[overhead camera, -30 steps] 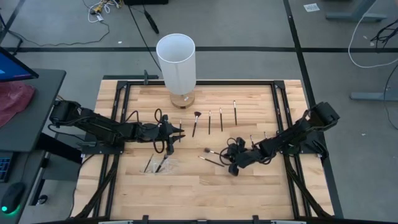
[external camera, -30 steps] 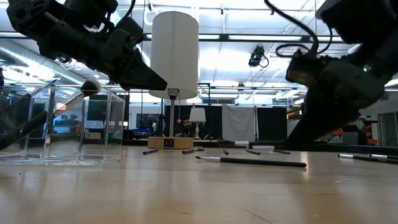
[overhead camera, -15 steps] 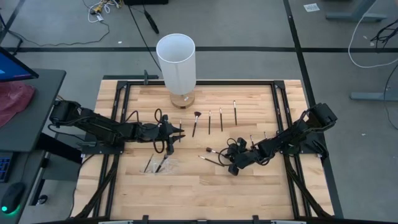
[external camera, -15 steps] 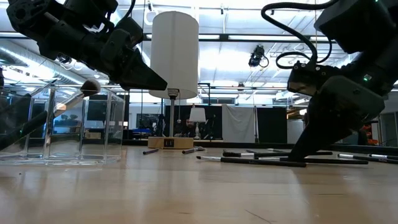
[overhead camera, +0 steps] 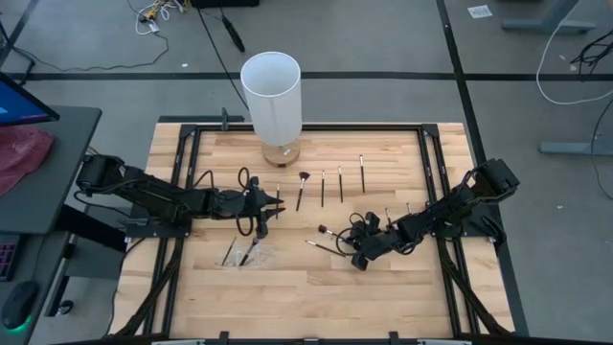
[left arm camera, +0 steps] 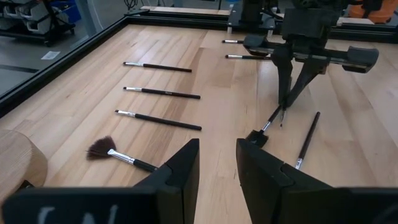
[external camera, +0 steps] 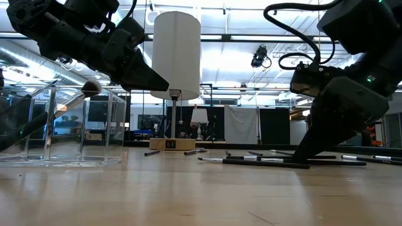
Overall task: Put items in baskets/containers
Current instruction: Put the brow brush in the transparent organizer
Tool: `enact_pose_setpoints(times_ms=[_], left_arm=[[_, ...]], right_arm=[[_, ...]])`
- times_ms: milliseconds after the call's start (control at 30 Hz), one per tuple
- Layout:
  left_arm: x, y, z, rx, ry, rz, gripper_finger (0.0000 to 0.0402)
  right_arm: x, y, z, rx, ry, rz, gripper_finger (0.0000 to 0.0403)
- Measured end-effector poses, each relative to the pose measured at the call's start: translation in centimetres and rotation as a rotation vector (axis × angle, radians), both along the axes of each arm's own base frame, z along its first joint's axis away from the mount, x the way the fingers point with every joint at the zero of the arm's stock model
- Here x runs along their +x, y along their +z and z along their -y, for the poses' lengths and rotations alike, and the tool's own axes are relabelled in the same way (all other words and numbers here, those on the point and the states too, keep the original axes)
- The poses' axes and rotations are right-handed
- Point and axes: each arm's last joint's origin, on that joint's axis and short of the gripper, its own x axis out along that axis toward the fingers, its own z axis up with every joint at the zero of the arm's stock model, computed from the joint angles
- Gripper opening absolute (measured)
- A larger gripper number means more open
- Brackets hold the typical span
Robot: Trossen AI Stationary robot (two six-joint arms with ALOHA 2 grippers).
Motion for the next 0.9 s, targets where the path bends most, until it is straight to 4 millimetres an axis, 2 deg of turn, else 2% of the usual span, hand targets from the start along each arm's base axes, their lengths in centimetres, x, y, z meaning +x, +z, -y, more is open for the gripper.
enact_pose_setpoints(times_ms=[400,767,900], left_arm=[[0.0,0.0,0.0,0.0,0.0,0.0,0.011],[0.0,0.0,0.0,0.0,0.0,0.0,0.011],[0.0,0.0,0.0,0.0,0.0,0.0,0.011]], right_arm=[[0.02,0.06,-0.01,0.003,0.0,0.005,0.0032],[0.01,0.19,0.0,0.01,-0.002,0.011,0.0061],[0.02,0.2,-0.01,0.01,-0.002,0.012,0.0041]])
